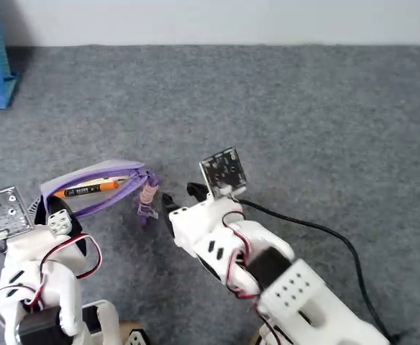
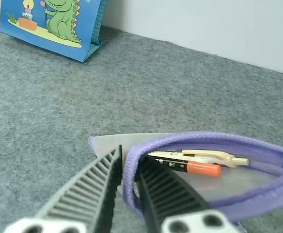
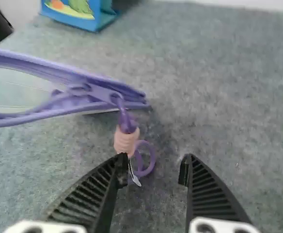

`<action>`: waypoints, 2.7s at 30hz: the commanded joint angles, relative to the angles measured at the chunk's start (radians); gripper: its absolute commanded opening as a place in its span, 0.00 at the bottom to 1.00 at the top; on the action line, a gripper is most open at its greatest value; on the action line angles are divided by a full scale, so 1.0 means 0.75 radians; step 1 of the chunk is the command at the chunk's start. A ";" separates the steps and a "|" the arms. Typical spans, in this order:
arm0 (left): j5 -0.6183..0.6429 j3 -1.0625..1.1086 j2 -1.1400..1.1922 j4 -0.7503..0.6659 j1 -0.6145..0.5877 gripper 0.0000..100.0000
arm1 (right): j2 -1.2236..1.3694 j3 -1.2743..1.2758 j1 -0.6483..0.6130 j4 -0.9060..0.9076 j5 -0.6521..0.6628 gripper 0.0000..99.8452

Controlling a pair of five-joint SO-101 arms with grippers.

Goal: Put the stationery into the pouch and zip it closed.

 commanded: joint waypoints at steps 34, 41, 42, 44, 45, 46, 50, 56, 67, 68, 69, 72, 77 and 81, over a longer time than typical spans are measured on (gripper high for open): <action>0.006 0.011 0.008 -0.035 -0.059 0.01 | 0.531 -0.190 -0.109 -0.373 -0.039 0.13; 0.006 0.011 0.008 -0.037 -0.055 0.01 | 0.472 -0.196 -0.109 -0.359 -0.043 0.15; 0.006 0.011 0.008 -0.037 -0.055 0.01 | 0.474 -0.196 -0.111 -0.369 -0.043 0.15; 0.006 0.011 0.008 -0.037 -0.055 0.01 | 0.476 -0.188 -0.114 -0.422 -0.043 0.15; 0.006 0.011 0.008 -0.037 -0.055 0.01 | 0.476 -0.188 -0.114 -0.441 -0.043 0.15; 0.006 0.011 0.008 -0.037 -0.055 0.01 | 0.476 -0.188 -0.114 -0.457 -0.043 0.15; 0.006 0.011 0.008 -0.035 -0.055 0.01 | 0.476 -0.188 -0.114 -0.512 -0.043 0.15; 0.006 0.011 0.008 -0.035 -0.055 0.01 | 0.478 -0.188 -0.109 -0.547 -0.043 0.04; 0.006 0.013 0.008 -0.033 -0.055 0.01 | 0.470 -0.155 -0.107 -0.543 -0.035 0.01; 0.006 0.013 0.008 -0.033 -0.055 0.01 | 0.472 -0.155 -0.107 -0.541 -0.035 0.01; 0.006 0.013 0.008 -0.033 -0.055 0.01 | 0.476 -0.155 -0.107 -0.541 -0.035 0.01; 0.006 0.013 0.008 -0.033 -0.055 0.01 | 0.476 -0.158 -0.107 -0.543 -0.035 0.01; 0.006 0.013 0.008 -0.033 -0.055 0.01 | 0.476 -0.160 -0.107 -0.533 -0.035 0.10; 0.006 0.013 0.008 -0.033 -0.055 0.01 | 0.478 -0.153 -0.107 -0.533 -0.035 0.15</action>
